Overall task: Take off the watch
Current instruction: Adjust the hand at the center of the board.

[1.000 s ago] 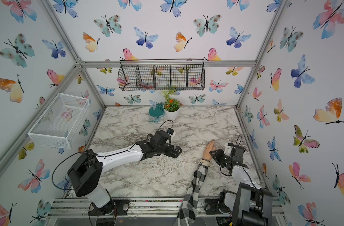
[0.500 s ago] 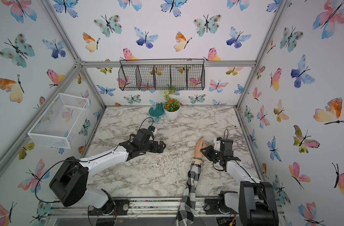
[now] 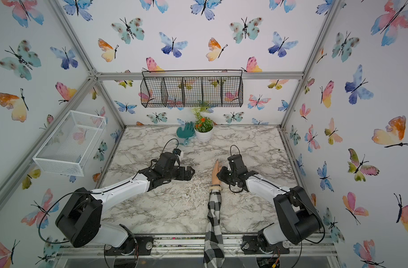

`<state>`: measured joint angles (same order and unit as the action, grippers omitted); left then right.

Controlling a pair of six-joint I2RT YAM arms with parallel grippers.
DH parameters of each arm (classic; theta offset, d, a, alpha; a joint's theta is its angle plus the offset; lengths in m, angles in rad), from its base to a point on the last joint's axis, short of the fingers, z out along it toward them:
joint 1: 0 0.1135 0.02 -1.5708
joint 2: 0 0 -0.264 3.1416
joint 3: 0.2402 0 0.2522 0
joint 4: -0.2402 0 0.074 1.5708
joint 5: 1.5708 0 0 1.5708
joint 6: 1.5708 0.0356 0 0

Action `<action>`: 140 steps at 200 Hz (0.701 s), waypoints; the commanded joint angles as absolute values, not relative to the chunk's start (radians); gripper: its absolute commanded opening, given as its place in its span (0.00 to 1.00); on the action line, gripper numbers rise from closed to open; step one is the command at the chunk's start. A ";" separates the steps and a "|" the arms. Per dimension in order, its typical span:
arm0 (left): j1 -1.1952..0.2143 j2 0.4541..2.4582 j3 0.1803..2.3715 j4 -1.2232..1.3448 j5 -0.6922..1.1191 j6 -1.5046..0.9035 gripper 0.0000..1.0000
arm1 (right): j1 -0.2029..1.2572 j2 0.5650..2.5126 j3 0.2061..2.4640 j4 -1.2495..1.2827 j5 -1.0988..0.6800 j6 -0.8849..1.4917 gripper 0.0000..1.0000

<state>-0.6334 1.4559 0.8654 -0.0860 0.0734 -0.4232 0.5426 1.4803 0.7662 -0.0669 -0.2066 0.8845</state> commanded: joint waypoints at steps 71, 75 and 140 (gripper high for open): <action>-0.524 1.389 0.836 -0.071 0.150 -0.474 0.98 | 0.830 1.737 1.104 -0.326 0.127 0.994 0.50; -0.518 1.385 0.832 -0.071 0.152 -0.475 0.98 | 0.842 1.747 1.118 -0.329 0.130 0.993 0.51; -0.419 1.290 0.752 -0.065 0.183 -0.524 0.98 | 0.914 1.858 1.263 -0.289 0.065 0.986 0.58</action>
